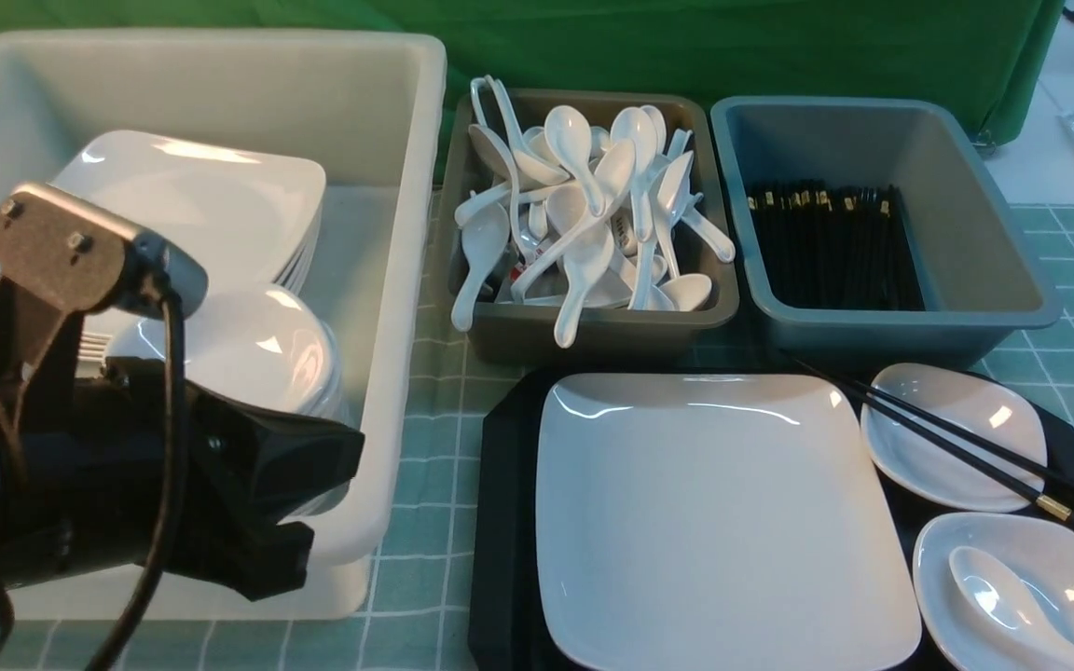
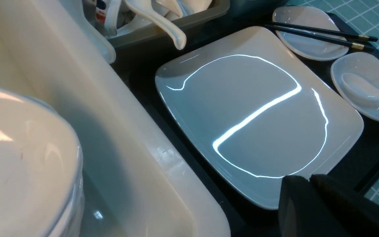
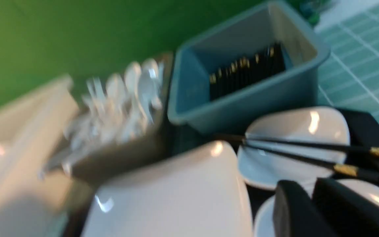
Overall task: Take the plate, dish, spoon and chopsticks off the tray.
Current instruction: Use the right arm to grab a pair of chopsticks from the plate, then use the right arm to put the chopsticks into the small storage box on the right, then use the right arm to grab a soup spoon from the plate, then use the right arm to put the soup spoon into the small storage box in the middle
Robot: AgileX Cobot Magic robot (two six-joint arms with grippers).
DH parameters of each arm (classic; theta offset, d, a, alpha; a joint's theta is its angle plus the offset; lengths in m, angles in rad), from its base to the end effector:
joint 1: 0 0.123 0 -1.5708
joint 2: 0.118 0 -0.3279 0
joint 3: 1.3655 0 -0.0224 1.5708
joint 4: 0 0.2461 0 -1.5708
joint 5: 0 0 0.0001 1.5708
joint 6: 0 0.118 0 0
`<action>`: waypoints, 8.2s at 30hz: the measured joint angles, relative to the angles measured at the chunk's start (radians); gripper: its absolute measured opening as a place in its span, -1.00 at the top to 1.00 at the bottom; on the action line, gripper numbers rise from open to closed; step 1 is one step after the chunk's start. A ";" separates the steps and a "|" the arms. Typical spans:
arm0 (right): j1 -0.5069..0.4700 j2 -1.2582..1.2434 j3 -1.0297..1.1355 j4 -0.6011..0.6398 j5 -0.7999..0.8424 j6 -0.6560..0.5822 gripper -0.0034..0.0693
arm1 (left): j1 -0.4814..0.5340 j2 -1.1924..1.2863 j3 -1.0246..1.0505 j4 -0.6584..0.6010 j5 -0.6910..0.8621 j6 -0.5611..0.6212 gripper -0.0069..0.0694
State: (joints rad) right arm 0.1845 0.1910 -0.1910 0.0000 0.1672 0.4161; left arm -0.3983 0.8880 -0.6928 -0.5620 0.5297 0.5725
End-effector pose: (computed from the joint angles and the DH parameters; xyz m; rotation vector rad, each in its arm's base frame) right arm 0.0476 0.0089 0.2570 0.1930 1.6595 0.4562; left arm 0.1419 -0.0942 0.3346 0.6601 2.0497 -0.4803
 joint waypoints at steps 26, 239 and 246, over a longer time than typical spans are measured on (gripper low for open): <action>-0.103 1.408 -0.967 0.122 0.713 -0.904 0.30 | 0.000 -0.390 -0.009 -0.011 0.234 0.176 0.77; 0.199 2.136 -2.076 0.315 0.166 -0.634 -0.51 | 0.000 -0.394 -0.009 0.034 -0.063 0.213 0.77; 0.196 2.122 -2.076 0.302 0.207 -0.633 -0.57 | 0.000 -0.394 -0.009 0.035 -0.063 0.213 0.77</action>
State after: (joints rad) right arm 0.3807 2.3129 -2.2668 0.3024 0.3744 -0.2165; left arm -0.3983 0.4937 -0.7021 -0.5274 0.4671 0.7860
